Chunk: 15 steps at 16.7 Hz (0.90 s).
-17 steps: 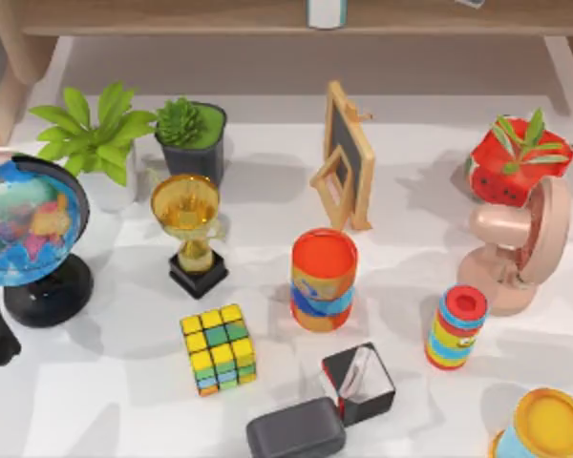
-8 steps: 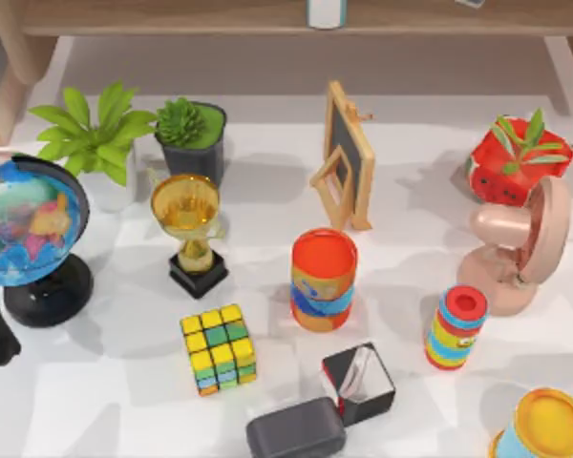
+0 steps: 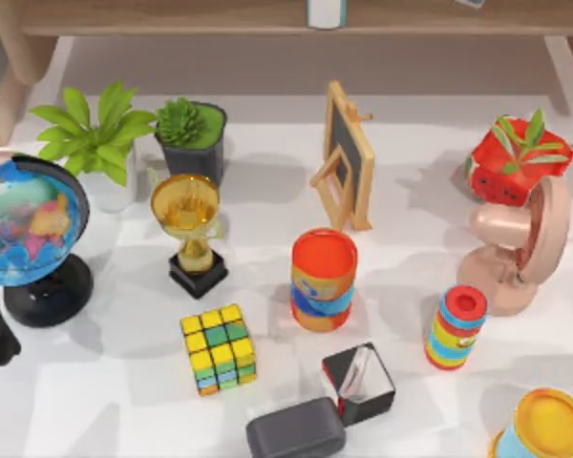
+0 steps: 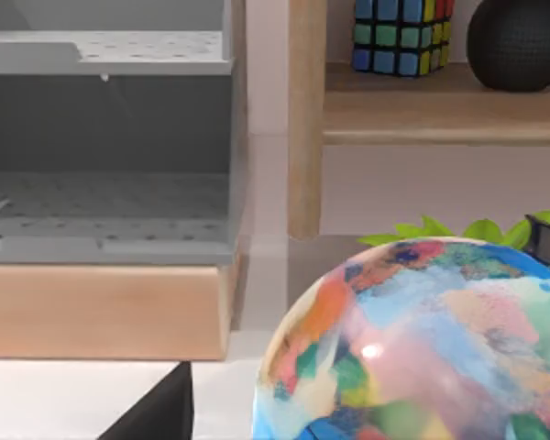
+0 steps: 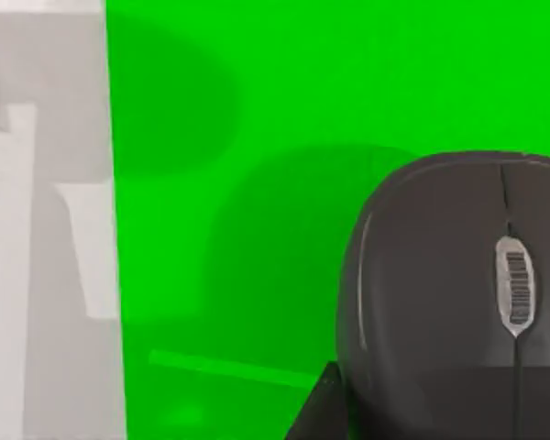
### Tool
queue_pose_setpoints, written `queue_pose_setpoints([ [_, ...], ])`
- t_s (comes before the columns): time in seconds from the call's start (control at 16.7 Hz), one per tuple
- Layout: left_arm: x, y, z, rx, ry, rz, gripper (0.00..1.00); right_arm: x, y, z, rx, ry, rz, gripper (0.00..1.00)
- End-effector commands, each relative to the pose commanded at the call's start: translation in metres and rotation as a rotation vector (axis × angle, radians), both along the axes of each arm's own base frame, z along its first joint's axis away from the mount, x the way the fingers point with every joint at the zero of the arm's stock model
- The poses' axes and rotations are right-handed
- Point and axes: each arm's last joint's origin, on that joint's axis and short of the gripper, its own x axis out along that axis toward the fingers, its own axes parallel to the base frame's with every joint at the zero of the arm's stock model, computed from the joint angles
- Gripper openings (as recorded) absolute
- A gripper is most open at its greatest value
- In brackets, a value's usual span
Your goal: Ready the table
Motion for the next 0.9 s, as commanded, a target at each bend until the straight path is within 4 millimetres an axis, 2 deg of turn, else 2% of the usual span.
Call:
queue_pose_setpoints([
  [0.6,0.0,0.0,0.0,0.0,0.0,0.0,1.0,0.0,0.0,0.0,0.0,0.0,0.0,0.98],
  [0.9,0.0,0.0,0.0,0.0,0.0,0.0,1.0,0.0,0.0,0.0,0.0,0.0,0.0,1.0],
])
